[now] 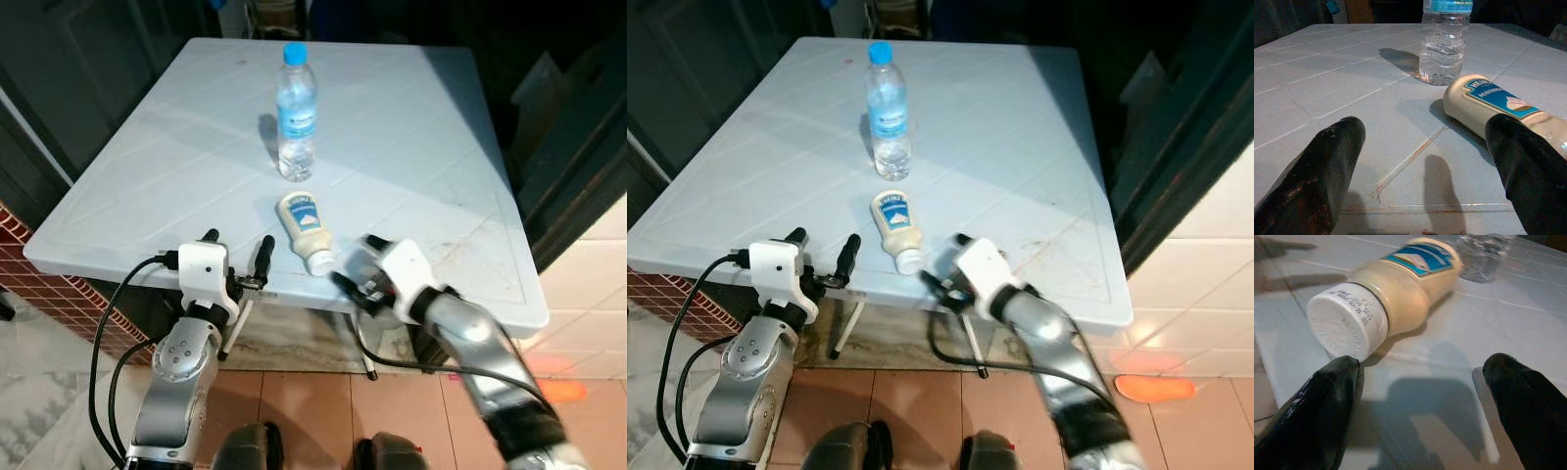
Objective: Restocking fridge
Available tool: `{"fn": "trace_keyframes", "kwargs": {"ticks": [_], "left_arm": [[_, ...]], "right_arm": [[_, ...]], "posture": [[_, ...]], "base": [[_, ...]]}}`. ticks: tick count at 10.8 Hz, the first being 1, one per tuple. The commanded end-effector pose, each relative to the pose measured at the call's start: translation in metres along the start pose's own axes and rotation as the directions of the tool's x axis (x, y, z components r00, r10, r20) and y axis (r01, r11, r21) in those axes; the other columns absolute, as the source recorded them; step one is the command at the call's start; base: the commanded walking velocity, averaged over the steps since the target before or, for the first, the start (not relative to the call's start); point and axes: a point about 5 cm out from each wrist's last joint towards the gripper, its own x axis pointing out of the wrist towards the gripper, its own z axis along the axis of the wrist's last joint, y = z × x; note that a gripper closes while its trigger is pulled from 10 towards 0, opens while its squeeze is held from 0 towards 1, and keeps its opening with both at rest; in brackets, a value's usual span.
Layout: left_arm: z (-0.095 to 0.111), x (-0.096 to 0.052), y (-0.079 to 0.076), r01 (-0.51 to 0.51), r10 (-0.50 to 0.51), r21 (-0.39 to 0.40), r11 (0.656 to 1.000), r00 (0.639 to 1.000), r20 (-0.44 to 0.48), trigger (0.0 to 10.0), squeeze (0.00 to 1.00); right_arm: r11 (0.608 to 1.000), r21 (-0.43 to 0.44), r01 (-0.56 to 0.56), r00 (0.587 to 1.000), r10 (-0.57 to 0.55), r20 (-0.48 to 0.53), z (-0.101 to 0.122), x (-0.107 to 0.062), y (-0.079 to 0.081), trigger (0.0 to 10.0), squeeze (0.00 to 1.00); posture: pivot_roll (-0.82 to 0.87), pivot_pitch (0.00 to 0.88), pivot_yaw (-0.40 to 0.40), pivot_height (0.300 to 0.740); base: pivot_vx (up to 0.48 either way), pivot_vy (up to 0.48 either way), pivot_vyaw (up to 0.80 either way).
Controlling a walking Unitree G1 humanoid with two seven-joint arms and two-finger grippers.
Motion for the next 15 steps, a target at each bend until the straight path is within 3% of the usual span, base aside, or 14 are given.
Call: {"fn": "trace_keyframes", "kwargs": {"ticks": [1,5,8,10,12,13,15], "left_arm": [[0.003,-0.002,0.004,-0.01,0.01,0.02,1.0,1.0,0.002,10.0,0.0],[0.002,-0.003,0.0,-0.008,0.008,0.014,1.0,1.0,-0.004,10.0,0.0],[0.002,0.0,0.0,-0.007,0.007,0.02,1.0,1.0,-0.003,10.0,0.0],[0.0,-0.002,0.001,-0.026,0.026,0.026,0.999,1.0,-0.006,10.0,0.0],[-0.002,-0.002,0.003,-0.046,0.047,0.037,0.998,0.999,-0.014,10.0,0.0],[-0.005,-0.001,0.01,-0.112,0.114,0.079,0.991,0.993,-0.028,10.0,0.0],[-0.007,-0.003,0.019,-0.155,0.159,0.099,0.983,0.987,-0.034,10.0,0.0]], "right_arm": [[0.999,0.001,-0.054,0.998,0.054,0.015,0.001,0.007,0.008,10.0,0.0],[0.994,0.043,-0.104,0.993,0.101,0.068,0.006,0.014,0.012,10.0,0.0],[0.992,-0.001,-0.127,0.985,0.126,0.114,0.022,0.038,0.015,10.0,0.0],[0.975,-0.132,-0.18,0.973,0.196,0.125,0.032,0.047,0.017,10.0,0.0],[0.957,-0.197,-0.212,0.964,0.238,0.117,0.035,0.036,0.007,10.0,0.0],[0.925,-0.279,-0.259,0.953,0.292,0.083,0.034,0.023,-0.001,10.0,0.0],[0.874,-0.367,-0.32,0.935,0.354,0.027,0.032,0.01,-0.01,10.0,0.0]], "posture": [[0.01,0.099,0.046,0.74],[0.01,0.103,0.044,0.74],[0.0,0.099,0.047,0.74],[0.01,0.098,0.038,0.74],[0.0,0.099,0.031,0.74],[0.0,0.098,0.031,0.74],[-0.02,0.097,0.032,0.74]], "base": [[0.0,0.0,0.0],[0.0,0.0,0.0],[0.0,0.0,0.0],[0.0,0.0,0.0],[0.0,0.0,0.0],[0.0,0.0,0.0],[0.0,0.0,0.0]]}}
